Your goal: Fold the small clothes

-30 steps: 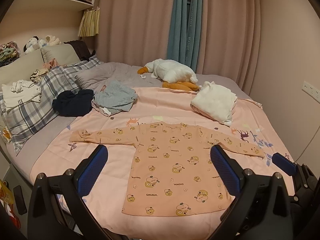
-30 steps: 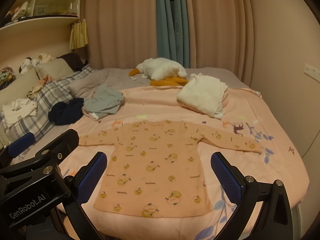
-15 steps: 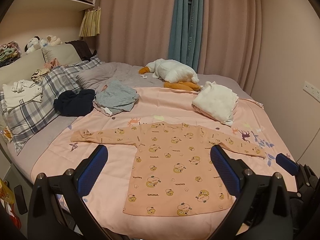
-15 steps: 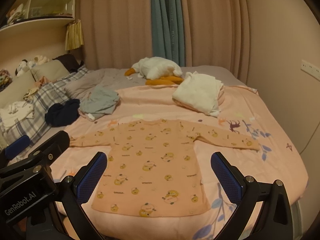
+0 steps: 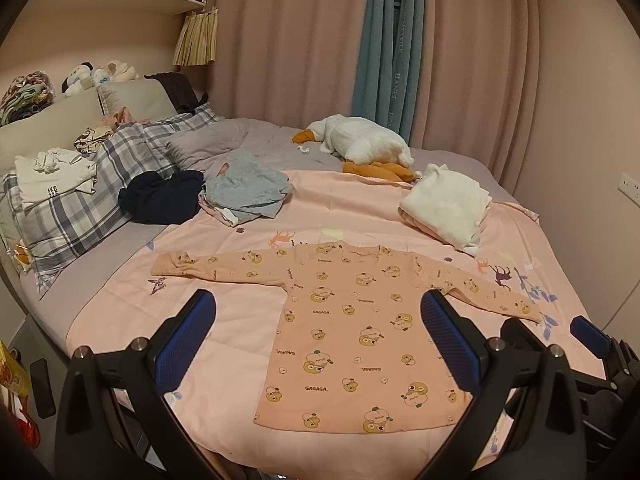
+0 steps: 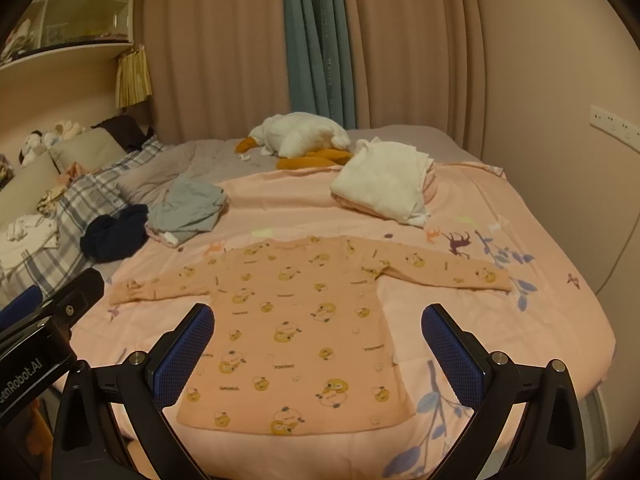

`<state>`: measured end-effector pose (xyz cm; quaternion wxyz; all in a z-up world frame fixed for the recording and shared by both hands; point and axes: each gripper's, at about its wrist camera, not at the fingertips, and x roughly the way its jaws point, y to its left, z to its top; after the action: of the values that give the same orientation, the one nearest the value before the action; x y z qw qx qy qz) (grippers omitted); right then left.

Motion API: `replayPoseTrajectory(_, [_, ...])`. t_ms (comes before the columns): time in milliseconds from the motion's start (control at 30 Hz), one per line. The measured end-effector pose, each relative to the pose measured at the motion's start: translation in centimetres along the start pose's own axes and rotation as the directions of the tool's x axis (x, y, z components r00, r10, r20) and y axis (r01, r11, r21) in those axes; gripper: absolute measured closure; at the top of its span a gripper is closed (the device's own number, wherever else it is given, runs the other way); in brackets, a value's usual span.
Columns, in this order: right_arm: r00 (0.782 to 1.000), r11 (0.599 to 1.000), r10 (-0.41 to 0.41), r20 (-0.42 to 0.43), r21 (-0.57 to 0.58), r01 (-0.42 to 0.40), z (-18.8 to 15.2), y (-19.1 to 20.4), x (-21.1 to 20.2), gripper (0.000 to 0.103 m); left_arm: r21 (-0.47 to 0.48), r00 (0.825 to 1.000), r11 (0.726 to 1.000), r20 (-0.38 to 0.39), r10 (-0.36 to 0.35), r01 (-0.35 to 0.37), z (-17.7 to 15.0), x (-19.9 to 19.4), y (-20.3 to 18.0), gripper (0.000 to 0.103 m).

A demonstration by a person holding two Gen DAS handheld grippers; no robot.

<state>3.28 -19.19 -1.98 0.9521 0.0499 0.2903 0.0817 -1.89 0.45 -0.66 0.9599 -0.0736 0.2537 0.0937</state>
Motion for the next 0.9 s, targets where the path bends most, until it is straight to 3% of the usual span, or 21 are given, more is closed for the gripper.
replayPoseTrajectory(900, [0.999,1.000,0.023,-0.029,0.000,-0.023,0.0,0.4,2.8,0.000,0.008,0.999,1.000,-0.038,0.000,0.001,0.4,3.1,-0.2,0.000])
